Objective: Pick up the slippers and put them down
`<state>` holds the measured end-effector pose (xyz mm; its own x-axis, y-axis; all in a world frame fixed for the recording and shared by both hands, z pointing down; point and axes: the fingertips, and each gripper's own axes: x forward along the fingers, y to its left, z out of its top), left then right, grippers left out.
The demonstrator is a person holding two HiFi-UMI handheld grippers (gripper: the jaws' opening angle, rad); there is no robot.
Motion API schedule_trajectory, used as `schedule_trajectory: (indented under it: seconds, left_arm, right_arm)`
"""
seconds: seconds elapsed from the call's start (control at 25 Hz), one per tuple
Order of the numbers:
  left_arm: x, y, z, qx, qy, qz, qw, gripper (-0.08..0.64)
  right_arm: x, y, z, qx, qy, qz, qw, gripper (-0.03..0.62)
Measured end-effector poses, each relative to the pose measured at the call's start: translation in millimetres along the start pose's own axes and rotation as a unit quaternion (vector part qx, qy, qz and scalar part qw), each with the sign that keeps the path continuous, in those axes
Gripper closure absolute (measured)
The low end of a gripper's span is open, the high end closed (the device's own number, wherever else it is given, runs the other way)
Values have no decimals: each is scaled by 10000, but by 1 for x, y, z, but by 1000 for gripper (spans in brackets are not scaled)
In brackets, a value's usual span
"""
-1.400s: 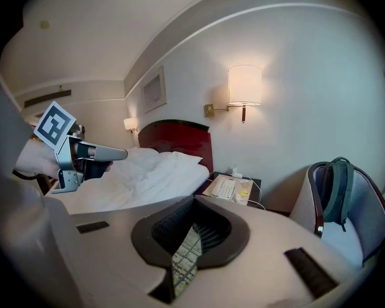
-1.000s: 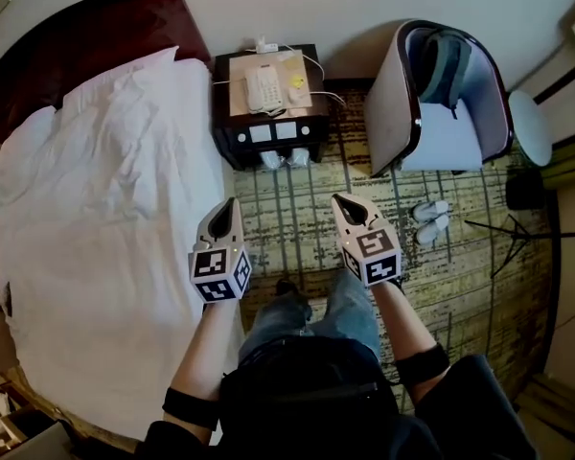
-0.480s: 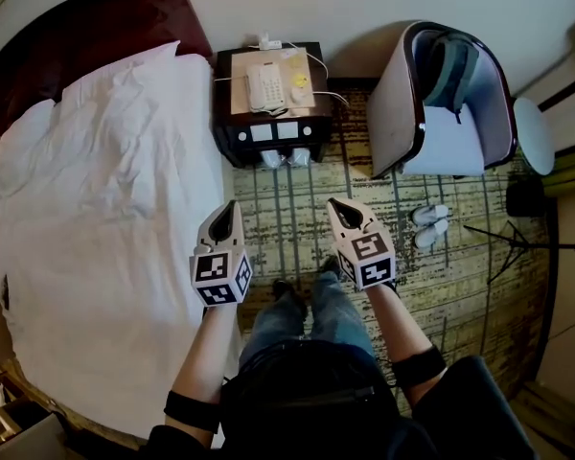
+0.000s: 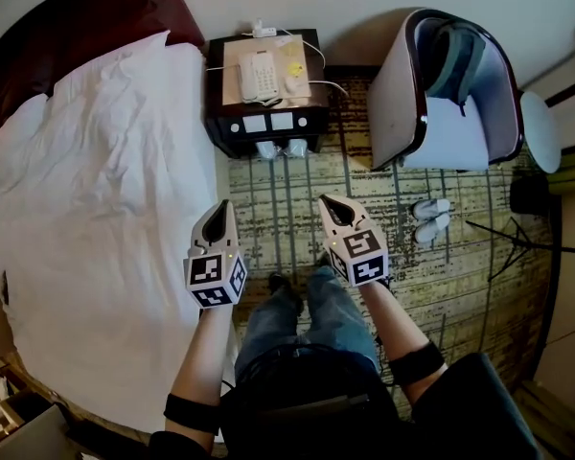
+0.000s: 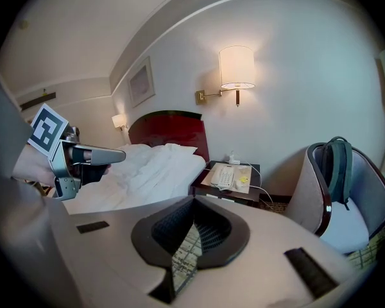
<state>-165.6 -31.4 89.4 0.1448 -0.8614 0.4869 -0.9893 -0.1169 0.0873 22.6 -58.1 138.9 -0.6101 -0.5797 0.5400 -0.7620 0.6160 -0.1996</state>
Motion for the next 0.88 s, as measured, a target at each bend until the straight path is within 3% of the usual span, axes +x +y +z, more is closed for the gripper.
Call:
schedule_trajectory:
  seconds: [0.12,0.24,0.6,0.88]
  left_arm:
    - [8,-4,-7,164,-29,52,9998,560]
    - [21,0,-21,161,4,25,9999,560]
    - [85,4,-94,393,83,-476,9981,560]
    - [151,20,-174,304,99,-495,9983,560]
  right_arm:
    - [12,-9,-18,209,9,35,9998,592]
    - [33,-22,-32,280,-48,-255,9993,592]
    - [102,-58,-92,1169,-547,-942,9872,548]
    - [191,-83,-179,852,-151,-1064,9905,394]
